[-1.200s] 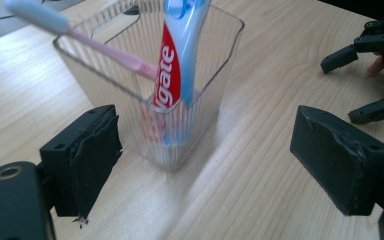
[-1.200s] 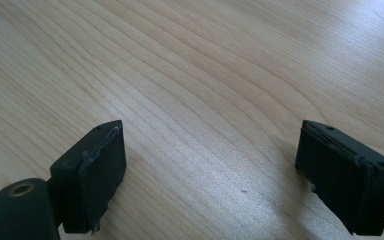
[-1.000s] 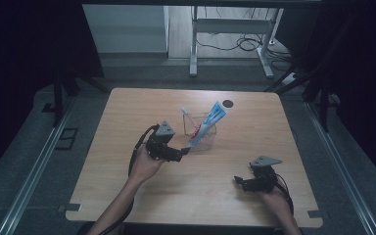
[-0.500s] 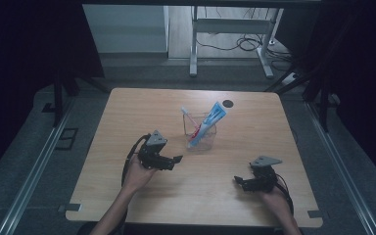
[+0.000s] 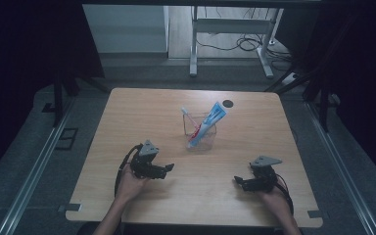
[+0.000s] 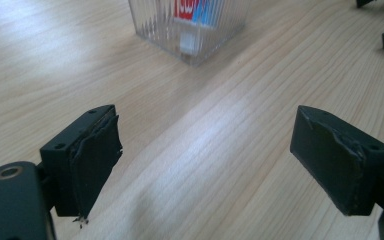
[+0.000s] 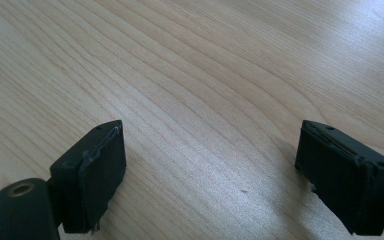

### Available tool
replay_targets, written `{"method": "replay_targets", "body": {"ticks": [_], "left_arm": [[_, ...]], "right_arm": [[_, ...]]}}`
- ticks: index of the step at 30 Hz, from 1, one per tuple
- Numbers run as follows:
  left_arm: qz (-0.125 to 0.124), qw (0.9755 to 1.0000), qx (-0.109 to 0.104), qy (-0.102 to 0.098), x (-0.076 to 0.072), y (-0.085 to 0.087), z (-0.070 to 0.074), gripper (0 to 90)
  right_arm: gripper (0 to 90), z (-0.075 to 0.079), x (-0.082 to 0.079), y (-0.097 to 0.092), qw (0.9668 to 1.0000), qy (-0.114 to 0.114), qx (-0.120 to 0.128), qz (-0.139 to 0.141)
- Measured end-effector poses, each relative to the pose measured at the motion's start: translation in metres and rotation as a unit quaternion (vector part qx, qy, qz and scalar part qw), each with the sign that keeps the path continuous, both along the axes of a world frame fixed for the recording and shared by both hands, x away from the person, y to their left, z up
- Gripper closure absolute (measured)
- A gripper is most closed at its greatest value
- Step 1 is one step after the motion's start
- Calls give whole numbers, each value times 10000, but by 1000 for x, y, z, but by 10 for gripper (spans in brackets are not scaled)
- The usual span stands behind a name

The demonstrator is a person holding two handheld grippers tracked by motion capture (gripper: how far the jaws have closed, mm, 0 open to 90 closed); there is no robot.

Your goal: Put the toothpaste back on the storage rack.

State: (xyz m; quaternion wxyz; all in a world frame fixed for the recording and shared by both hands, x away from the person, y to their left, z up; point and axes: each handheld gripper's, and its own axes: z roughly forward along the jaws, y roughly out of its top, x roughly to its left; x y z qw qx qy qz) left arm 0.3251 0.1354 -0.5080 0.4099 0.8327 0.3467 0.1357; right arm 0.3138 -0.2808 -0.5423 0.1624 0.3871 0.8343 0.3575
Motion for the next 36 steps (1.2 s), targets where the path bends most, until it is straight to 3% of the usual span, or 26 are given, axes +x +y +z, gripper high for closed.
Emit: {"method": "replay_targets", "body": {"ticks": [10,18,27,36], "left_arm": [[79,9998,15,159,-11,8,-17,128],[57,9993,150,329,-17,11,-27,128],[30,9977,590,332,-23,5,-36,128],[51,9976,603,333,-25,4,-36,129]], "right_arm": [[124,0,0,0,10000,-16,-1,0],[124,0,0,0,10000,-20,-3,0],[124,0,0,0,10000,-22,-3,0],[124,0,0,0,10000,-20,0,2]]}}
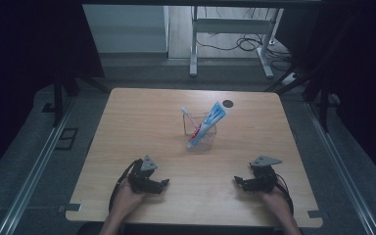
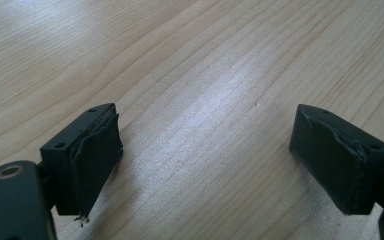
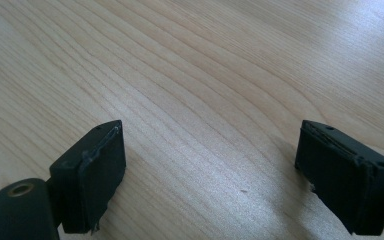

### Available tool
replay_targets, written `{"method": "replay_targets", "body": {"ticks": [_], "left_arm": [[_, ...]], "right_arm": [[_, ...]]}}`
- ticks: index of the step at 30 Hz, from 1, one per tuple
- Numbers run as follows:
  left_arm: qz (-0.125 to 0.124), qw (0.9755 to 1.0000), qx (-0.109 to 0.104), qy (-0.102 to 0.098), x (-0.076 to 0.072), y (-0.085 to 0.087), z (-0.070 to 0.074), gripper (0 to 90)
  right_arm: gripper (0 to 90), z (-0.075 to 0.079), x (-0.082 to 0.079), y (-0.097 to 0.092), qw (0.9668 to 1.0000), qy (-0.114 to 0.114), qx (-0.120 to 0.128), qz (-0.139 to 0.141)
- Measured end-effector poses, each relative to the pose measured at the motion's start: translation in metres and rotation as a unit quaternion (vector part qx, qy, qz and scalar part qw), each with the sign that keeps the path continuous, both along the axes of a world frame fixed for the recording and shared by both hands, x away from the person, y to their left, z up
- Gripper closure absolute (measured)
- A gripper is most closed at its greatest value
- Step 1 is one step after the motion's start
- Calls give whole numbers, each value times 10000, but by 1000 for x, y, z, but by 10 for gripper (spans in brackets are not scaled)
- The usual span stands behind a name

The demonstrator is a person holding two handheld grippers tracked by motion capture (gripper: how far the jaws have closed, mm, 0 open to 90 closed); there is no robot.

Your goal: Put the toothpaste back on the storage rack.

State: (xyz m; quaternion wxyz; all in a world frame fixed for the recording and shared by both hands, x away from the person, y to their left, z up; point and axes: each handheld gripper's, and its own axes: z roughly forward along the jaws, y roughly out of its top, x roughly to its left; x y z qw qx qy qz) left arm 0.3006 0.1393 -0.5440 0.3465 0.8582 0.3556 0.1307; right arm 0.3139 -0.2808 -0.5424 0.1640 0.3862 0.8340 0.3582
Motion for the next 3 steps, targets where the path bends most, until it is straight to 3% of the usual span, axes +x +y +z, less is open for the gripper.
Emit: {"method": "replay_targets", "body": {"ticks": [3], "left_arm": [[5,10000,-1,-1,0,0,0,130]], "right_arm": [[125,0,0,0,10000,9,10,6]]}}
